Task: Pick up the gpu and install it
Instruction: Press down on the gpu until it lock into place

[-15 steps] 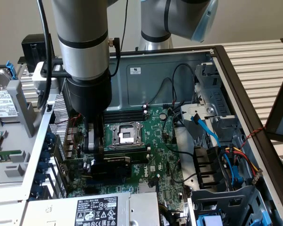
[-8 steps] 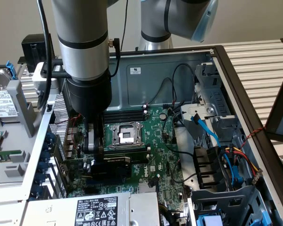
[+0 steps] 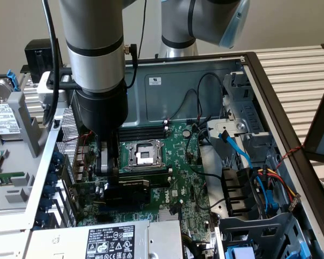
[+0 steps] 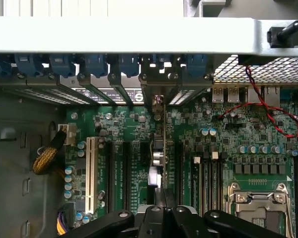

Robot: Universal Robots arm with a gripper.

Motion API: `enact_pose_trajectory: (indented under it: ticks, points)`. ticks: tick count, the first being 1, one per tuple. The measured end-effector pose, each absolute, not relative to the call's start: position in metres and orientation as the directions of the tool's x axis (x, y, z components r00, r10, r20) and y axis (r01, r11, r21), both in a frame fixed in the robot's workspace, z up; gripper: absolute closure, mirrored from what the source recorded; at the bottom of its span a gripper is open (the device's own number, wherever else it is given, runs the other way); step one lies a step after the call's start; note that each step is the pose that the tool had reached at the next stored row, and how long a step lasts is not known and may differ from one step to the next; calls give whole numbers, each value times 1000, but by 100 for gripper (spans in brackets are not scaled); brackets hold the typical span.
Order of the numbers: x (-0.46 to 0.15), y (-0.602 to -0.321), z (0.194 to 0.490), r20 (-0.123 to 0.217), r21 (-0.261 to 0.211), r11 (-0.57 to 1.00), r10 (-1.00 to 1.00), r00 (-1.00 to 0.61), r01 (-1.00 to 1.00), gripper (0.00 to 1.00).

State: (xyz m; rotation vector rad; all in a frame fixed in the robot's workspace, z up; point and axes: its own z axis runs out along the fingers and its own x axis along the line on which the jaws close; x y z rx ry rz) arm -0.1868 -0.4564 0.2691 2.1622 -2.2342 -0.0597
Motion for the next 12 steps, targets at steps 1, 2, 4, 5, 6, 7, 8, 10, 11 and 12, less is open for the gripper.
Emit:
enact_pose_trajectory:
  ticks: [1,2,4,5,6,7,8,10,11,12]
  points:
    - [-187,-456,269,-4,50,33,-999,-33,-998,89]
    - [-187,-456,269,-4,50,33,-999,-33,-998,89]
    - [-187,-456,268,-5,49,33,-999,-33,-998,89]
    - [-187,-456,268,-5,49,33,-999,-33,-998,89]
    - [-187,-456,268,-4,49,33,-999,-33,-998,89]
    - [-187,-456,268,-4,49,33,-999,-33,-998,89]
    - [-187,-456,268,-4,49,33,-999,-33,-998,89]
    - [-187,-456,269,-4,50,33,-999,-33,-998,89]
    - [-187,-456,271,-4,50,33,-999,-33,-998,89]
    - [-187,-456,274,-4,50,33,-999,-33,-998,89]
